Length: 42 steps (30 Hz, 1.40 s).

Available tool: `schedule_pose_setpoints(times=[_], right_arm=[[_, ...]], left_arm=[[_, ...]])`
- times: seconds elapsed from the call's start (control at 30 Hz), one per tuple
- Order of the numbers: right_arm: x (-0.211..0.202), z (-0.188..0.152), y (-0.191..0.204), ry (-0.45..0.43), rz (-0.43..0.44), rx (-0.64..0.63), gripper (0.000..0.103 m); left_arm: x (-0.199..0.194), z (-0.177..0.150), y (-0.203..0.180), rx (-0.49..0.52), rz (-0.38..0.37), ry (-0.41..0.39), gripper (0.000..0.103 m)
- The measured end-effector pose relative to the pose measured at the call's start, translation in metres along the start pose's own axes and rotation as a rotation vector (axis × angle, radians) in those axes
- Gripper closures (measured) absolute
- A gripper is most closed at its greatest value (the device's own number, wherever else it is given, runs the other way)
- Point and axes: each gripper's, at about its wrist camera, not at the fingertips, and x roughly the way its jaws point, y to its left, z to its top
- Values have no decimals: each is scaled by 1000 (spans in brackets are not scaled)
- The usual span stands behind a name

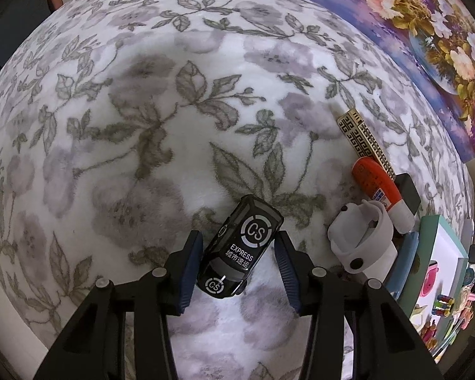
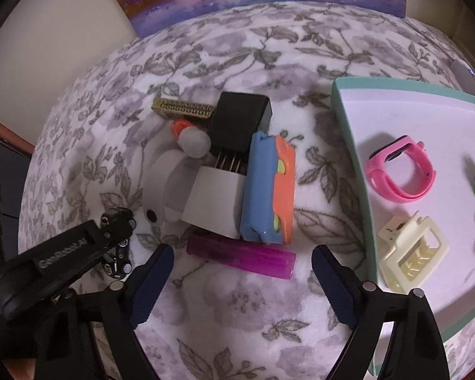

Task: Organize rigid objects
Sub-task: 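Close the left gripper on the black toy car while the right gripper grasps the purple lighter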

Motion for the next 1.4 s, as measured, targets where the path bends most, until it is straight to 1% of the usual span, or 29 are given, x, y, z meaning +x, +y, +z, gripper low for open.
schedule_pose_setpoints(times=[0.13, 0.27, 0.6, 0.7, 0.73, 0.77, 0.87, 0.97, 1.23, 1.4], right_arm=[[8, 0, 3, -2, -37, 6, 13], [15, -1, 7, 3, -55, 20, 13], [27, -4, 33, -30, -183, -24, 14], [29, -5, 39, -33, -204, -35, 14], [29, -5, 41, -34, -210, -37, 16], [29, -6, 42, -36, -213, -39, 18], [30, -8, 45, -35, -206, -43, 18], [31, -11, 46, -30, -197, -45, 18], [24, -10, 25, -6, -175, -38, 18], [21, -10, 16, 5, -172, -39, 18]], left_arm=[[1, 0, -3, 0, 8, -1, 54], [3, 0, -7, 7, 19, -3, 54], [4, 1, -6, 13, 21, -4, 53], [4, 1, -5, 16, 24, -5, 53], [4, 1, -6, 18, 26, -6, 53], [5, 1, -6, 22, 29, -7, 53], [5, 1, -9, 37, 38, -11, 53], [9, 0, -14, 63, 69, -9, 52], [15, -4, -33, 113, 141, -38, 52], [15, -4, -39, 113, 140, -49, 52]])
